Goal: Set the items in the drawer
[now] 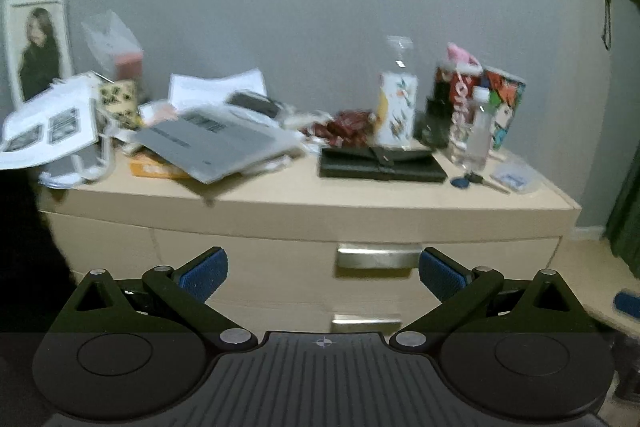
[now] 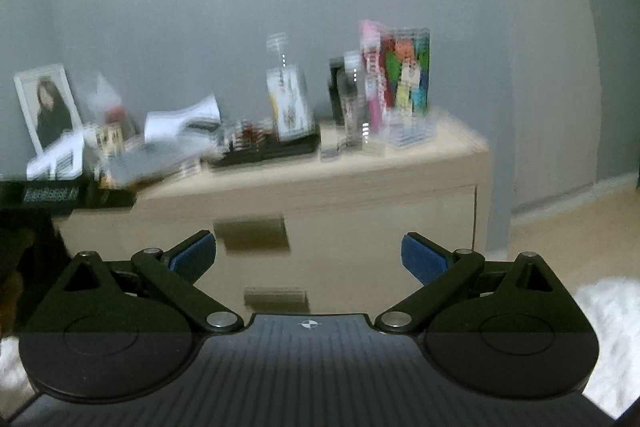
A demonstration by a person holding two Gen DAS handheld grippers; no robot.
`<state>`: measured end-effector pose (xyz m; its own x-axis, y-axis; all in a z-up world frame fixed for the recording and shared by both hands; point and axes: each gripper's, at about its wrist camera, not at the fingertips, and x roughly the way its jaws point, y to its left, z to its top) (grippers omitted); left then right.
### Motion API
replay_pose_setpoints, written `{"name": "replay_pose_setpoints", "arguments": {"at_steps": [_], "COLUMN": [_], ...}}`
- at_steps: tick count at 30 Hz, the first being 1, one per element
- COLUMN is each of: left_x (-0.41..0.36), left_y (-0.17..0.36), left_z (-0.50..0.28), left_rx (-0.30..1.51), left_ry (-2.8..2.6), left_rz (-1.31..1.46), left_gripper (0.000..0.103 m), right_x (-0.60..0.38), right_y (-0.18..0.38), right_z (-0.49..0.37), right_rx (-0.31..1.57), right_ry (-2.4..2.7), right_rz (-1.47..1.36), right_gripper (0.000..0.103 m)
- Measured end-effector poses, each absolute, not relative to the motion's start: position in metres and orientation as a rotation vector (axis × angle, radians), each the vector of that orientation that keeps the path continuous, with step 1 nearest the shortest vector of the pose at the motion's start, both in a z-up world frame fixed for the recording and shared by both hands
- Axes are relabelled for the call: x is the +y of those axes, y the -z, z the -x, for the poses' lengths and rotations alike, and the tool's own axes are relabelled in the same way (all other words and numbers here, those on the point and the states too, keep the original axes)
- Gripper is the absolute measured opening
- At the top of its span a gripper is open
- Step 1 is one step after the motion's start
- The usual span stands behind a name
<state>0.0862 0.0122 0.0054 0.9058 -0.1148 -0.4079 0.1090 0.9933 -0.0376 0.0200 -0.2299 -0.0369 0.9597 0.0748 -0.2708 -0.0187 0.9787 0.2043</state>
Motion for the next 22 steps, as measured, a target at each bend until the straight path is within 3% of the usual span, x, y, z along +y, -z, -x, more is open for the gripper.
{"name": "replay_pose_setpoints", "arguments": {"at_steps": [14, 18, 22], "left_x": [0.045, 0.036, 0.034], "left_y": [-0.026, -0.031, -0.036], "left_z": [0.008, 0.032, 0.039], "left_rx": [0.206, 0.089, 0.090], "left_ry": [0.001, -0.034, 0.015], "left_rz": [0.082, 0.005, 0.013], "left_gripper": [0.103, 0.103, 0.103], "right_x": [-0.215, -0.214, -0.213], "right_y": [0.025, 0.023, 0.021], "right_z": [0.015, 0.019, 0.020], "right_rx": [0.029, 0.000, -0.011], "right_ry": [-0.076, -0.083, -0.078], "right_rz": [-0.110, -0.095, -0.083], "right_gripper": [0.102, 0.102, 0.102]}}
